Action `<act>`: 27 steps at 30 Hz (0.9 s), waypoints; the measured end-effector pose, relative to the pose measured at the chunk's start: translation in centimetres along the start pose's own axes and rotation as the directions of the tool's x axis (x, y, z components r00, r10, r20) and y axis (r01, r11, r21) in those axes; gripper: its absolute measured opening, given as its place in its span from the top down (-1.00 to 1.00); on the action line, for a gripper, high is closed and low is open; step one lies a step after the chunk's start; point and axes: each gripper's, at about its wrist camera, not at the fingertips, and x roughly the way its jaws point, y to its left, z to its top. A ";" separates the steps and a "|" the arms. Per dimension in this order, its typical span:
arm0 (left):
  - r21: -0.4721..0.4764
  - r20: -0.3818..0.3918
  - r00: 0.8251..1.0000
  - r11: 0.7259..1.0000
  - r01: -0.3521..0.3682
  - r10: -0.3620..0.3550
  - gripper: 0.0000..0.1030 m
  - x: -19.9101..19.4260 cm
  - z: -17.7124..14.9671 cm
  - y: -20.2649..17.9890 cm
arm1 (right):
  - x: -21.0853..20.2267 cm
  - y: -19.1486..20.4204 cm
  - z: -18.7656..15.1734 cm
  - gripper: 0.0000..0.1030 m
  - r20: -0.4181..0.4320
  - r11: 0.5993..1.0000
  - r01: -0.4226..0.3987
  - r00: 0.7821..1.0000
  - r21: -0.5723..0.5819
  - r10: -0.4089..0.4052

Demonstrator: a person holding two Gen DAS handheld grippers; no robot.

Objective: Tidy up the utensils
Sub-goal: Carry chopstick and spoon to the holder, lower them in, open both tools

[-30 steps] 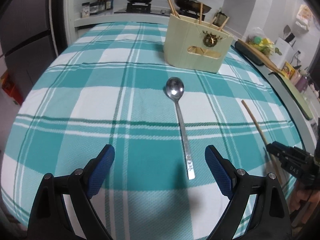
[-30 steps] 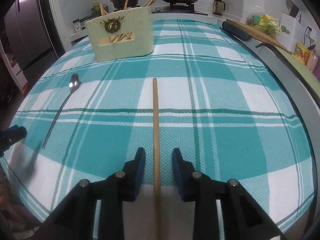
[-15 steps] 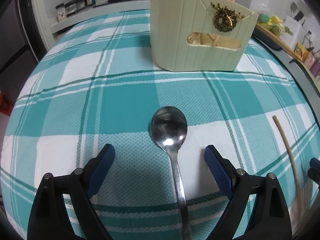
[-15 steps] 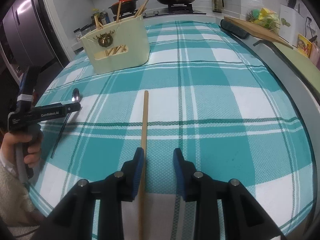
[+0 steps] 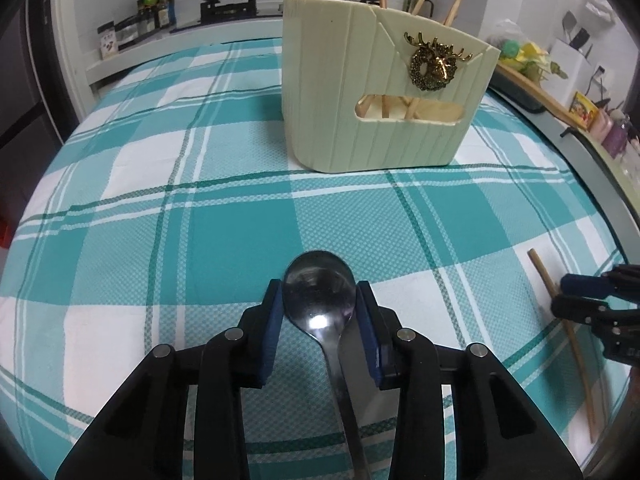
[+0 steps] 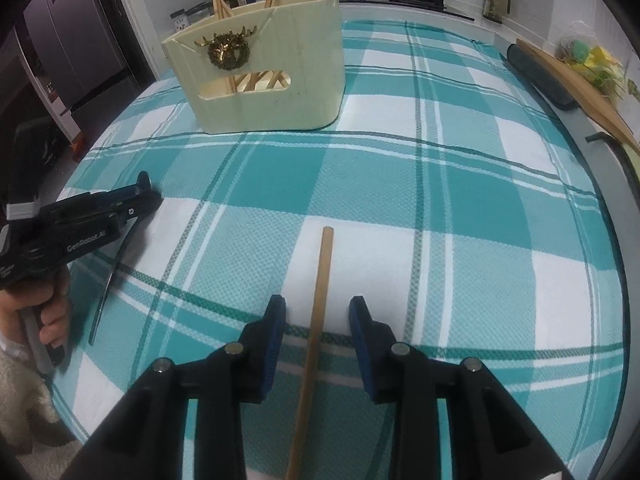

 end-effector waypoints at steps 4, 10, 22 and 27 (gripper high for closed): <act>0.013 0.037 0.999 1.000 0.011 -0.011 0.30 -2.0 0.2 -0.3 | 1.8 0.3 1.3 0.63 -0.022 0.999 0.033 0.999 -0.004 -0.034; 0.024 0.124 0.991 0.999 0.044 -0.047 0.30 -7.8 1.0 -0.4 | -1.7 -1.2 1.7 0.85 0.055 0.997 0.003 0.998 0.080 -0.007; 0.070 0.299 0.947 0.992 0.101 -0.117 0.30 -18.5 1.9 -1.4 | -17.7 2.1 0.7 0.86 0.395 0.999 -0.003 0.918 -0.042 0.020; 0.065 0.329 0.935 0.991 0.120 -0.134 0.30 -20.5 2.9 -1.3 | -20.7 3.2 0.9 0.86 0.502 0.997 0.037 0.865 -0.061 -0.001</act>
